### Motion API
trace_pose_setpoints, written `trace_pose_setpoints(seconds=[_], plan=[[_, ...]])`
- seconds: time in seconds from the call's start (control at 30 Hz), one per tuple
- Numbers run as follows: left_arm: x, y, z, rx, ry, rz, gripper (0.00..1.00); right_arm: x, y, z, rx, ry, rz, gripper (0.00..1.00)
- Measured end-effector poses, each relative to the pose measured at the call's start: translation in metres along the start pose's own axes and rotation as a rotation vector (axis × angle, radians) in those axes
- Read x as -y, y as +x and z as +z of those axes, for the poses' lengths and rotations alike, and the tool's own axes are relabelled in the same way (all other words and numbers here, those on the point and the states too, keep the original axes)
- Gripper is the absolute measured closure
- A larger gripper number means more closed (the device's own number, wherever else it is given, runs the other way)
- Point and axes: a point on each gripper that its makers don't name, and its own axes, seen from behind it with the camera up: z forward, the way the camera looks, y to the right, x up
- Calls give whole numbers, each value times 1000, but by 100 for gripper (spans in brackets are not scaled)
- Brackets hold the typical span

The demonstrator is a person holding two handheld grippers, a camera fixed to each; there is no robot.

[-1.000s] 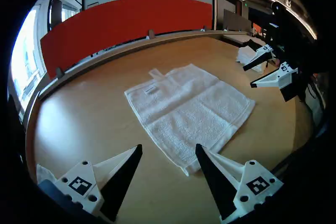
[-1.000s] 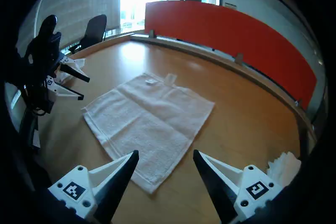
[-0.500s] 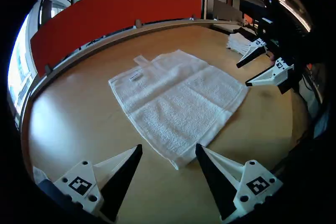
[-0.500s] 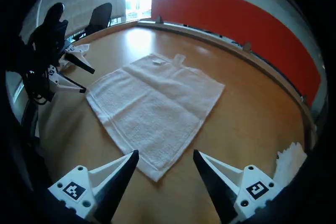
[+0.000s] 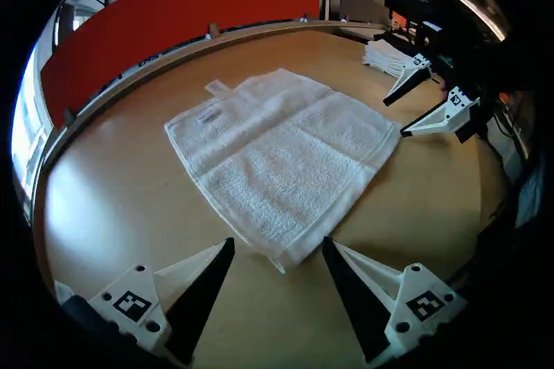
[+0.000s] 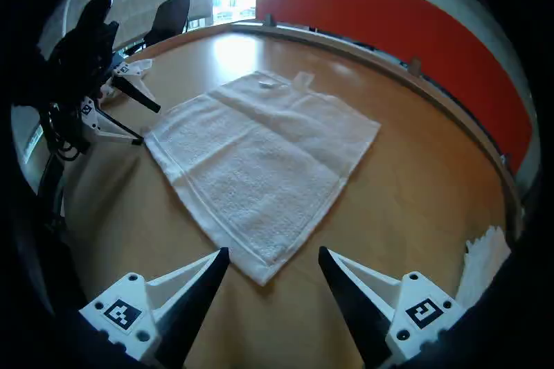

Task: Fold towel

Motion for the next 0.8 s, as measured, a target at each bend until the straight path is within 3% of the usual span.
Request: trace_pose_setpoints(seconds=[0.4,0.8], plan=[[-8,-9,3,23,-16,5,6,2,-8,3,20,26,-31,1],[-7,-9,4,24,-5,-21,6,6,-9,4,18,57,-11,16]])
